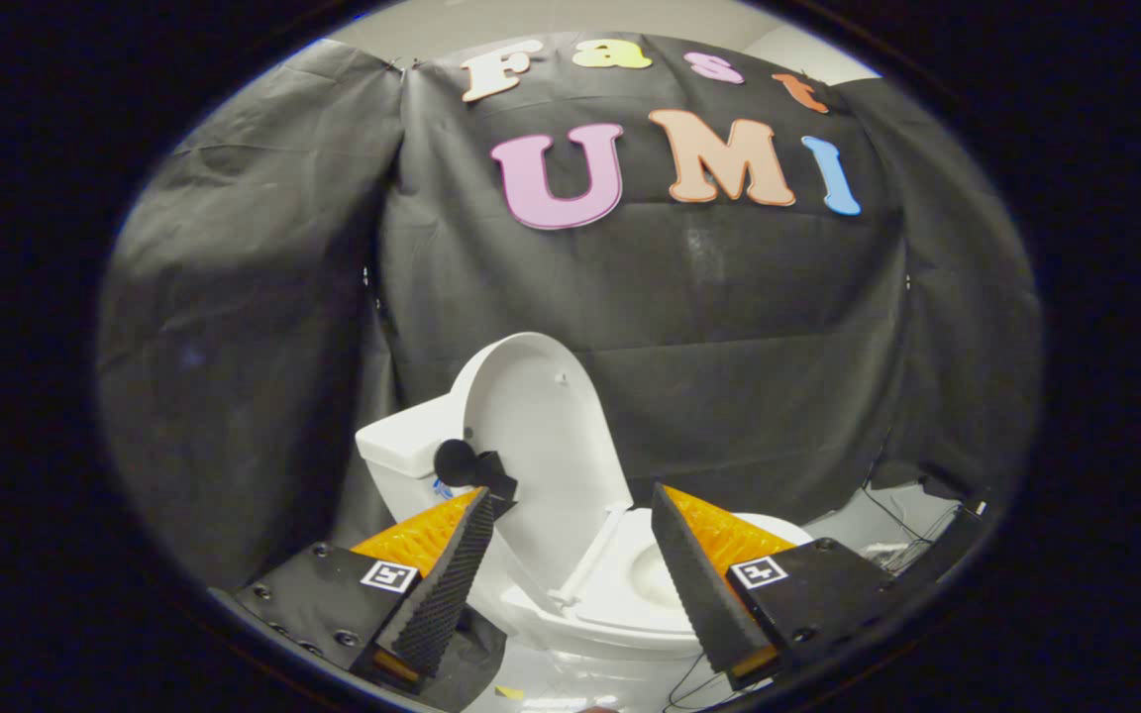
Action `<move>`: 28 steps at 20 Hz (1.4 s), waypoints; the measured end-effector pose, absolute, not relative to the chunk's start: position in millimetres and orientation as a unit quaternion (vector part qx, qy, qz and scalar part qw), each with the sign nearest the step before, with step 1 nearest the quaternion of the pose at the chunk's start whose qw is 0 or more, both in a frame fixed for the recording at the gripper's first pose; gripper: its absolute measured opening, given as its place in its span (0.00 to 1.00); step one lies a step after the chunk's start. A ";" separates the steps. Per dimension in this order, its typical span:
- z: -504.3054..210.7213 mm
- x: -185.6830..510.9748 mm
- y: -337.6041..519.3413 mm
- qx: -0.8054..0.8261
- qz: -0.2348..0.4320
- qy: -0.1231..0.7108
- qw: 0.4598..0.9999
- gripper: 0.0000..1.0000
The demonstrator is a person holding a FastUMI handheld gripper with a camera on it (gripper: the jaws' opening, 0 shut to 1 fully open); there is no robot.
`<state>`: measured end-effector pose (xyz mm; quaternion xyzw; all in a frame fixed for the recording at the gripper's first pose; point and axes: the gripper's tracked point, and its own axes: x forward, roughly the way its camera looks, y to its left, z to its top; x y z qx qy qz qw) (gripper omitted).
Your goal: Open the toilet lid.
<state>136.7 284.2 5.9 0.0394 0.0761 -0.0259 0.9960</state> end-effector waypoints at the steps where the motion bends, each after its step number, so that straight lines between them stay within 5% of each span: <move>1: 9.7 132.9 276.3 0.042 -0.028 0.071 0.996 0.99; 28: -30.6 87.2 110.1 0.018 -0.035 0.059 0.998 0.98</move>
